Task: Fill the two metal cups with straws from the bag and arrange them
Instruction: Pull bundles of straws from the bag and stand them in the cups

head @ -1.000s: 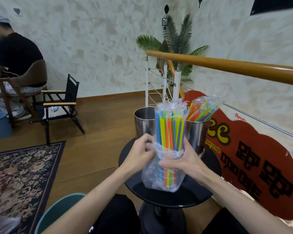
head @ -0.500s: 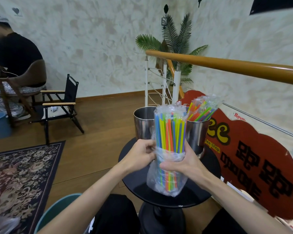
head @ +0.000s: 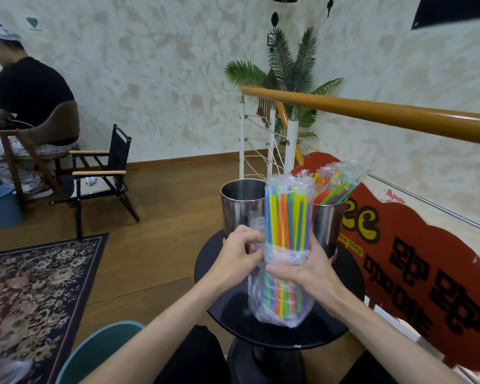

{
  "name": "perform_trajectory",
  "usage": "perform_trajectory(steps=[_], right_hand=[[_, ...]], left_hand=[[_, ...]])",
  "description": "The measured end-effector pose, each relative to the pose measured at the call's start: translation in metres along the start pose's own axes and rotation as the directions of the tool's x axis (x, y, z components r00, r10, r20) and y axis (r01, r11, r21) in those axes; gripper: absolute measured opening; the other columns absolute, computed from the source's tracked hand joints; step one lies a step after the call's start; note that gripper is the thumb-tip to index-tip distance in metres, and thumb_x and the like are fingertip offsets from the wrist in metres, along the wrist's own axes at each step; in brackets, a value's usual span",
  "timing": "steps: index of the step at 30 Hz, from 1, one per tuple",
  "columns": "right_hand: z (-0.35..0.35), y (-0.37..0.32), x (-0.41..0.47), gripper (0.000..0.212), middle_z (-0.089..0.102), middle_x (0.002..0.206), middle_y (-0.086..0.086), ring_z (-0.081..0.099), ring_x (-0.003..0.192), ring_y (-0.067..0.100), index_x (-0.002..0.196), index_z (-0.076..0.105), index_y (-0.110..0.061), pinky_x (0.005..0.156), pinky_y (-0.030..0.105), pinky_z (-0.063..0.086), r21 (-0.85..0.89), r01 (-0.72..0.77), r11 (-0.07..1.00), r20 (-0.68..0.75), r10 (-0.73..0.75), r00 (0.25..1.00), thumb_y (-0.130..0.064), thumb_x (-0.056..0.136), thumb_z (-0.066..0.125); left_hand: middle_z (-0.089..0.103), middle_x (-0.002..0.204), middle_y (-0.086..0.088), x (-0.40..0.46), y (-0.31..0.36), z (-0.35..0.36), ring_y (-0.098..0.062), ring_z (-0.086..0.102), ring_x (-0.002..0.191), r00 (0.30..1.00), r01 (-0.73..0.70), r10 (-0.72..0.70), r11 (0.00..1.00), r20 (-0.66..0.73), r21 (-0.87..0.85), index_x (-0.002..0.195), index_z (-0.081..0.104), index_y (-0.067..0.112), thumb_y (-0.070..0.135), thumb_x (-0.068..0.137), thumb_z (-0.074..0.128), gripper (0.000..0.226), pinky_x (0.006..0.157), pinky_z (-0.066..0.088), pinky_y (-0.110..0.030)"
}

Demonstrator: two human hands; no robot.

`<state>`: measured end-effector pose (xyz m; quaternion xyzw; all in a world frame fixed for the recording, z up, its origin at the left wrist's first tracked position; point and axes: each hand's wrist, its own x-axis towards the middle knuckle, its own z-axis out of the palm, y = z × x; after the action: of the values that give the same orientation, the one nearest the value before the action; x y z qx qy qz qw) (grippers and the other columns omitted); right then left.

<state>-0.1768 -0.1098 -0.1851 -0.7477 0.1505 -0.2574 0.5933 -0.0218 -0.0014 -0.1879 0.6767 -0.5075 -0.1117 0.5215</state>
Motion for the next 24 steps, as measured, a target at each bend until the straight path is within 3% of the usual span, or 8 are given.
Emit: perform_trajectory(steps=[4, 7, 12, 14, 16, 18, 21, 24], right_hand=[[0.000, 0.006, 0.001, 0.080, 0.072, 0.117, -0.003, 0.071, 0.109, 0.017, 0.135, 0.052, -0.028, 0.092, 0.036, 0.059, 0.057, -0.031, 0.998, -0.021, 0.032, 0.999, -0.023, 0.064, 0.090], [-0.001, 0.007, 0.003, 0.076, 0.073, 0.114, -0.001, 0.072, 0.106, 0.018, 0.134, 0.055, -0.026, 0.089, 0.035, 0.059, 0.093, -0.032, 0.995, -0.051, 0.037, 0.998, -0.021, 0.065, 0.088], [-0.017, 0.001, 0.003, 0.079, 0.074, 0.113, -0.002, 0.073, 0.104, 0.018, 0.132, 0.056, -0.027, 0.086, 0.033, 0.059, 0.090, -0.018, 0.996, -0.115, 0.028, 0.993, -0.023, 0.061, 0.089], [-0.026, -0.003, 0.004, 0.078, 0.074, 0.113, -0.002, 0.073, 0.104, 0.018, 0.131, 0.056, -0.028, 0.087, 0.035, 0.058, 0.065, -0.005, 0.998, -0.128, 0.013, 0.992, -0.021, 0.061, 0.088], [-0.032, -0.008, 0.006, 0.079, 0.073, 0.114, -0.004, 0.072, 0.104, 0.016, 0.131, 0.055, -0.031, 0.089, 0.036, 0.058, 0.026, 0.009, 1.000, -0.123, -0.006, 0.992, -0.020, 0.060, 0.089], [-0.037, -0.012, 0.010, 0.083, 0.073, 0.115, -0.005, 0.072, 0.105, 0.014, 0.131, 0.053, -0.033, 0.091, 0.035, 0.056, -0.029, 0.002, 1.000, -0.123, -0.006, 0.992, -0.019, 0.059, 0.094], [-0.041, -0.014, 0.017, 0.091, 0.070, 0.119, -0.006, 0.070, 0.106, 0.009, 0.133, 0.049, -0.034, 0.093, 0.031, 0.054, -0.114, -0.002, 0.993, -0.135, -0.013, 0.991, -0.021, 0.057, 0.097], [-0.044, -0.013, 0.022, 0.092, 0.068, 0.120, -0.007, 0.068, 0.107, 0.005, 0.135, 0.047, -0.033, 0.089, 0.023, 0.054, -0.167, 0.010, 0.986, -0.133, -0.033, 0.991, -0.018, 0.059, 0.096]], left_hand=[[0.057, 0.086, -0.003, 0.001, -0.001, 0.002, -0.001, 0.046, 0.066, 0.998, -0.019, 0.017, 0.999, -0.061, -0.038, 0.094, 0.070, 0.016, 0.007, 0.085, 0.076, 0.014, 0.064, 0.041, -0.017], [0.061, 0.080, 0.001, -0.001, 0.003, 0.002, -0.008, 0.052, 0.067, 0.984, -0.039, 0.021, 0.995, -0.177, -0.097, 0.091, 0.068, 0.016, 0.008, 0.082, 0.079, 0.017, 0.063, 0.044, -0.019], [0.063, 0.096, 0.000, 0.013, -0.016, -0.025, -0.015, 0.060, 0.085, 0.863, 0.067, -0.121, 0.990, -0.490, -0.126, 0.104, 0.060, 0.018, 0.014, 0.077, 0.085, 0.036, 0.075, 0.049, -0.022], [0.056, 0.120, 0.001, 0.024, -0.033, -0.034, -0.015, 0.058, 0.106, 0.862, 0.179, -0.226, 0.973, -0.454, -0.145, 0.129, 0.049, 0.023, 0.030, 0.074, 0.089, 0.069, 0.091, 0.049, -0.027], [0.041, 0.146, -0.002, 0.036, -0.045, -0.037, -0.017, 0.046, 0.132, 0.898, 0.265, -0.306, 0.950, -0.315, -0.166, 0.154, 0.024, 0.025, 0.040, 0.070, 0.091, 0.109, 0.109, 0.041, -0.036], [0.021, 0.164, -0.005, 0.048, -0.051, -0.036, -0.019, 0.029, 0.148, 0.923, 0.311, -0.344, 0.930, -0.173, -0.194, 0.160, 0.002, 0.028, 0.047, 0.063, 0.093, 0.134, 0.117, 0.029, -0.037], [0.015, 0.168, -0.001, 0.063, -0.056, -0.036, -0.016, 0.024, 0.150, 0.938, 0.322, -0.342, 0.921, -0.060, -0.221, 0.160, -0.008, 0.029, 0.051, 0.054, 0.094, 0.149, 0.120, 0.025, -0.035], [0.038, 0.157, 0.002, 0.070, -0.064, -0.037, -0.011, 0.041, 0.142, 0.953, 0.288, -0.301, 0.938, -0.042, -0.195, 0.159, 0.011, 0.027, 0.053, 0.050, 0.096, 0.140, 0.117, 0.038, -0.041]])
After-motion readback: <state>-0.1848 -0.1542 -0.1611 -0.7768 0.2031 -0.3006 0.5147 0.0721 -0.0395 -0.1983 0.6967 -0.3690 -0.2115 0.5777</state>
